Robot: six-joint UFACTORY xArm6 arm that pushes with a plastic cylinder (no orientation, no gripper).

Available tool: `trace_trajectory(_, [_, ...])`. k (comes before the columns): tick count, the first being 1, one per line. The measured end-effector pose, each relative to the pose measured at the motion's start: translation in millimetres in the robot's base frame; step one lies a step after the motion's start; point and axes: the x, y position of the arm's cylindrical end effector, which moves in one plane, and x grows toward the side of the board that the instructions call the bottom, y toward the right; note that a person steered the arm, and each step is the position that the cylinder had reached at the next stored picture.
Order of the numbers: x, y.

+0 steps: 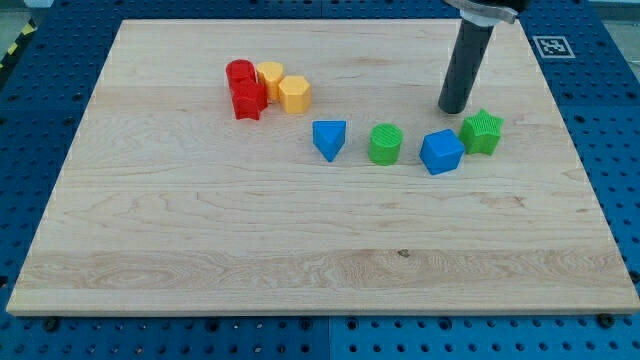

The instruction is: Place blue and green blocks in a horizontal line

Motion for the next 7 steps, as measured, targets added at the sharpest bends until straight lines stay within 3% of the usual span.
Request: trace_trajectory(7, [52,27])
